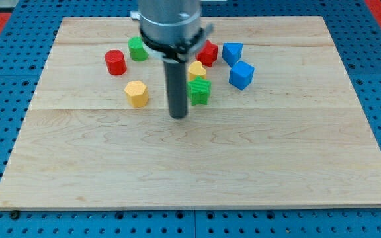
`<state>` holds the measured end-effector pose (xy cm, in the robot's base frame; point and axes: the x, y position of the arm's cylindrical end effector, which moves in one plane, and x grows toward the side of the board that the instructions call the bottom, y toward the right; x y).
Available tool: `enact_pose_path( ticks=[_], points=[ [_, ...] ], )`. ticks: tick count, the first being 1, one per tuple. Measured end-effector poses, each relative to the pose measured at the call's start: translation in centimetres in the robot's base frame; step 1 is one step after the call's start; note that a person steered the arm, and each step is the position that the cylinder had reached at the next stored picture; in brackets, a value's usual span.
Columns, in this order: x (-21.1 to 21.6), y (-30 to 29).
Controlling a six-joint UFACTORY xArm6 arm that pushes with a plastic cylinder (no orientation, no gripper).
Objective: Move the green star into the blue cube
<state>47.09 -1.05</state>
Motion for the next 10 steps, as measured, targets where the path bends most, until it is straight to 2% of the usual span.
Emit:
enact_pose_path(
  ticks=[1,2,3,4,6,7,8,9,10],
  points=[
    [3.3,-1.6],
    [1.0,-12.3],
    [-0.8,-13.6],
    [-4.0,-12.5],
    [-1.3,-7.2],
    [-3.4,-8.9],
    [-3.0,-6.7],
    [-5.0,-3.8],
    [-5.0,-1.6]
  ],
)
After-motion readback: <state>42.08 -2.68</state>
